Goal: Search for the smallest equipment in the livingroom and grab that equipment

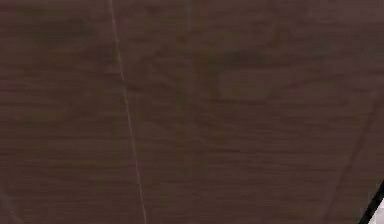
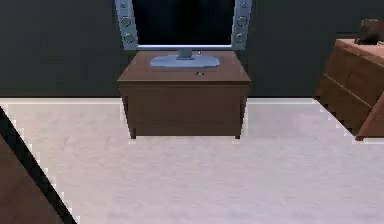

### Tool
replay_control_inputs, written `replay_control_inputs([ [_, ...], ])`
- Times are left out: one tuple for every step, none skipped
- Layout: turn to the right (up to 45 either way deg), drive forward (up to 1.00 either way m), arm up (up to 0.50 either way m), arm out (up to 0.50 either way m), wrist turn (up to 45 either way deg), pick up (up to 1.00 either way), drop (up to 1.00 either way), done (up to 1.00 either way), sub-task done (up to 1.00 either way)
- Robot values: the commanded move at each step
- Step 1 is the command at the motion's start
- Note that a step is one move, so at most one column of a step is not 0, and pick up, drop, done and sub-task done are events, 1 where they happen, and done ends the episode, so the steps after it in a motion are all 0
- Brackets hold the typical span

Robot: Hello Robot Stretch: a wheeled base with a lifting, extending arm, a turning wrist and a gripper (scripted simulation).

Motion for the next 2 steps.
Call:
replay_control_inputs([
  [-45.0, 0.00, 0.00, 0.00, 0.0, 0.00, 0.00, 0.00, 0.00],
  [-45.0, 0.00, 0.00, 0.00, 0.0, 0.00, 0.00, 0.00, 0.00],
])
